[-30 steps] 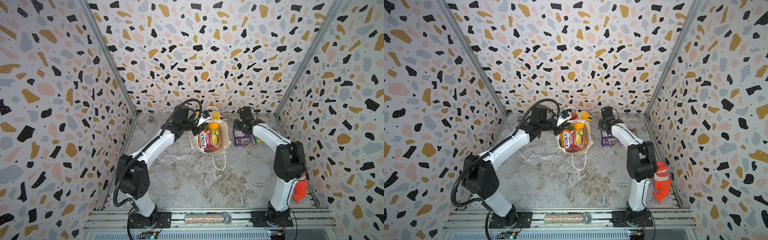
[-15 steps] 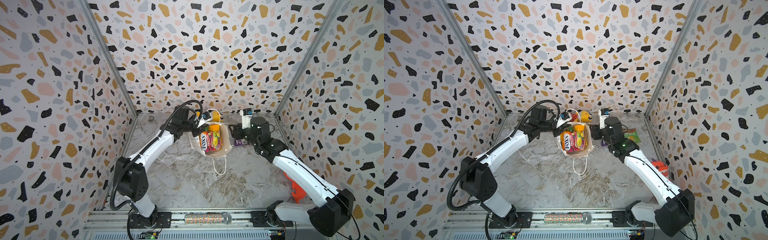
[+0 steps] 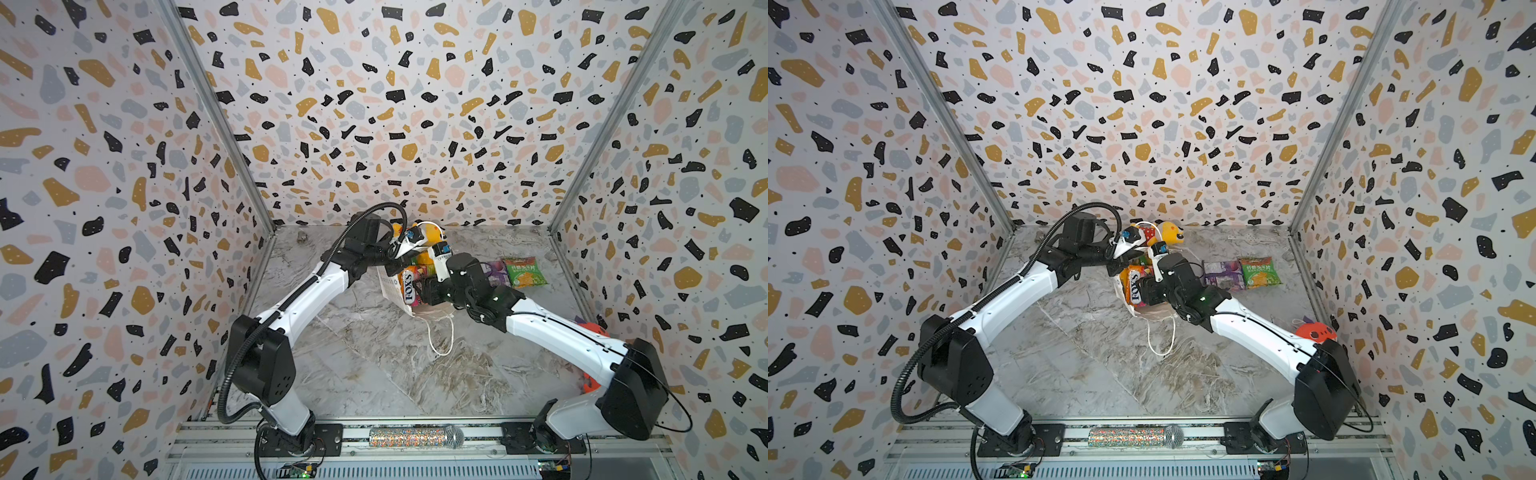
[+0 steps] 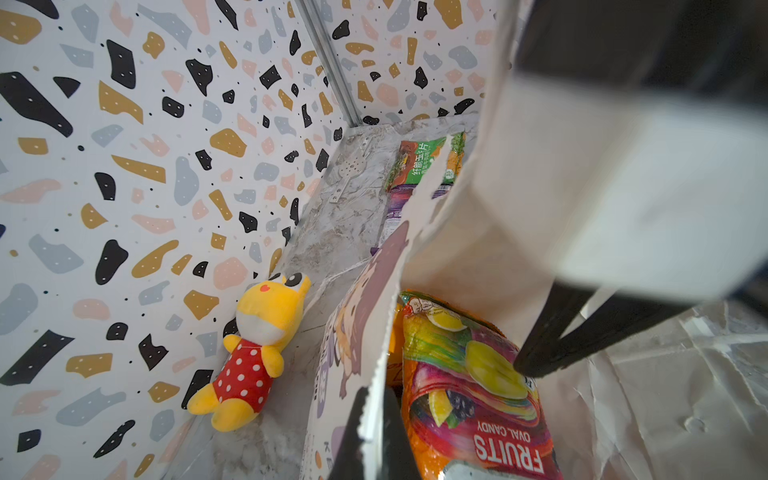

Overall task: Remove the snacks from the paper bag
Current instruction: 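Reach the right gripper into the bag and grasp the Fox's fruits candy bag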

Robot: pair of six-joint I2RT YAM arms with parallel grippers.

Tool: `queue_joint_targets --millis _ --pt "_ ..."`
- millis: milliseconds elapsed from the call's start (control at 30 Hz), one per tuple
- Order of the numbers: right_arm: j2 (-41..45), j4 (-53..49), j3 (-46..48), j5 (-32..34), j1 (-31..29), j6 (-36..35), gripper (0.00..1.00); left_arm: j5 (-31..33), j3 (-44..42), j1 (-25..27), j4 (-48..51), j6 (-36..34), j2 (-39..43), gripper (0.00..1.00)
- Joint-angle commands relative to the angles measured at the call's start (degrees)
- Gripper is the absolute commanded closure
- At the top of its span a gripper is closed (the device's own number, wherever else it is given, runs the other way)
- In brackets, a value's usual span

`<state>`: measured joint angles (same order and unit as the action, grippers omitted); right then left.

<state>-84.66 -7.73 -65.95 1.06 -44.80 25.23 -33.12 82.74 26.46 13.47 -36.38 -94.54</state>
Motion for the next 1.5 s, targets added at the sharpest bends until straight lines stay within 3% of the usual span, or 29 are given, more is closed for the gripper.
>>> queue_joint_targets --millis 0,300,667,967,1200,1467 --pt "-2.0 0.8 -3.5 1.6 -0.6 1.3 0.34 -1.6 -0.7 0.4 -2.0 0.4 1.9 1.0" --pt "-8.2 -0.7 -7.0 9.1 -2.7 0.9 0.27 -1.4 -0.8 0.4 -2.0 0.8 1.7 1.0" --pt "-16.3 -4.8 -11.8 24.5 -8.3 0.6 0.25 -1.4 -0.5 0.4 -2.0 1.0 1.8 1.0" --pt "-13.2 -2.3 -8.7 27.0 -8.6 -2.1 0.5 -0.8 -1.8 0.4 -2.8 1.0 2.6 1.0" --pt "-9.8 -2.4 -7.2 26.4 -7.0 -3.2 0.76 -0.8 -2.5 0.4 -3.6 1.4 2.9 1.0" --pt "-7.4 -2.9 -6.3 25.6 -5.9 -4.1 0.86 -0.7 -2.8 0.4 -4.0 1.7 3.0 1.0"
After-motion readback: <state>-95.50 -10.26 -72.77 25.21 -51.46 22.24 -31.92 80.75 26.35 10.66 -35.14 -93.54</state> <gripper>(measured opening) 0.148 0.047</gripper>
